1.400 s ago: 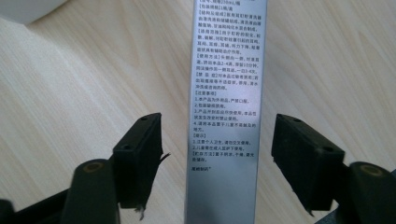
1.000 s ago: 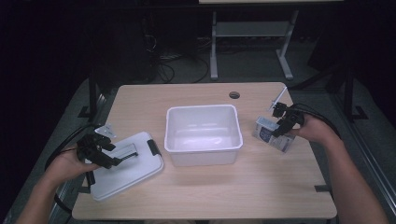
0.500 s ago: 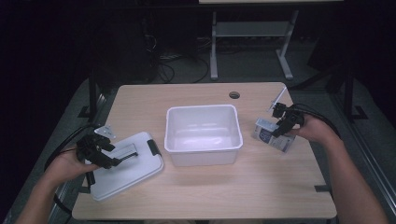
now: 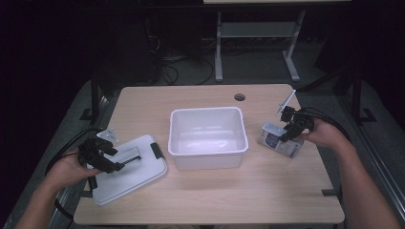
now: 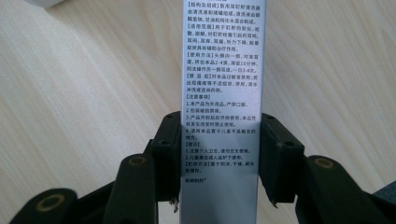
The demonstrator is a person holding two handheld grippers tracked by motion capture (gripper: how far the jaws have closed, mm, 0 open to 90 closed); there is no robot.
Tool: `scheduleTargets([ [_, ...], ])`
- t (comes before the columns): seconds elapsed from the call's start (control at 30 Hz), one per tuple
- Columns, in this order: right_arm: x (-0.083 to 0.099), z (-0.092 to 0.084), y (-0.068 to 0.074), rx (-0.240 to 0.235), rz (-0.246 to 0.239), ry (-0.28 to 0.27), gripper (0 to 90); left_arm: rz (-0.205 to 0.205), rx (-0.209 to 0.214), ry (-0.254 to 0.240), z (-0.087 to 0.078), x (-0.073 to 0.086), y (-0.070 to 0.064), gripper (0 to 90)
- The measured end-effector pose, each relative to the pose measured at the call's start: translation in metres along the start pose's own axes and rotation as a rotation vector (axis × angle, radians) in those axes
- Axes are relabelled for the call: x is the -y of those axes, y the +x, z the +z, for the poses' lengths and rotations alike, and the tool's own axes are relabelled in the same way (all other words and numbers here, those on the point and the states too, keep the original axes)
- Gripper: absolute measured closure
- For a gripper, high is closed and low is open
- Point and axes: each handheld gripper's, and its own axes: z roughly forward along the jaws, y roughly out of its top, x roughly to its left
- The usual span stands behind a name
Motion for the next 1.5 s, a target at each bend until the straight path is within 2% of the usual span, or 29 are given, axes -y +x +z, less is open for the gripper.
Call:
scheduleTargets([
  [0.6, 0.01, -0.048, 0.02, 0.025, -0.022, -0.055, 55.3, 0.016, 0.007, -0.01, 0.0, -0.005, -0.002, 33.9],
  [0.97, 0.004, -0.067, 0.034, 0.028, -0.046, -0.069, 55.3, 0.022, 0.008, -0.008, 0.003, -0.008, -0.005, 33.3],
  [1.23, 0.005, -0.087, 0.039, 0.033, -0.046, -0.086, 55.3, 0.033, 0.01, -0.013, 0.003, -0.012, -0.006, 32.9],
  [1.5, -0.003, -0.106, 0.05, 0.032, -0.065, -0.098, 55.3, 0.033, 0.014, -0.025, 0.003, -0.014, -0.009, 32.7],
])
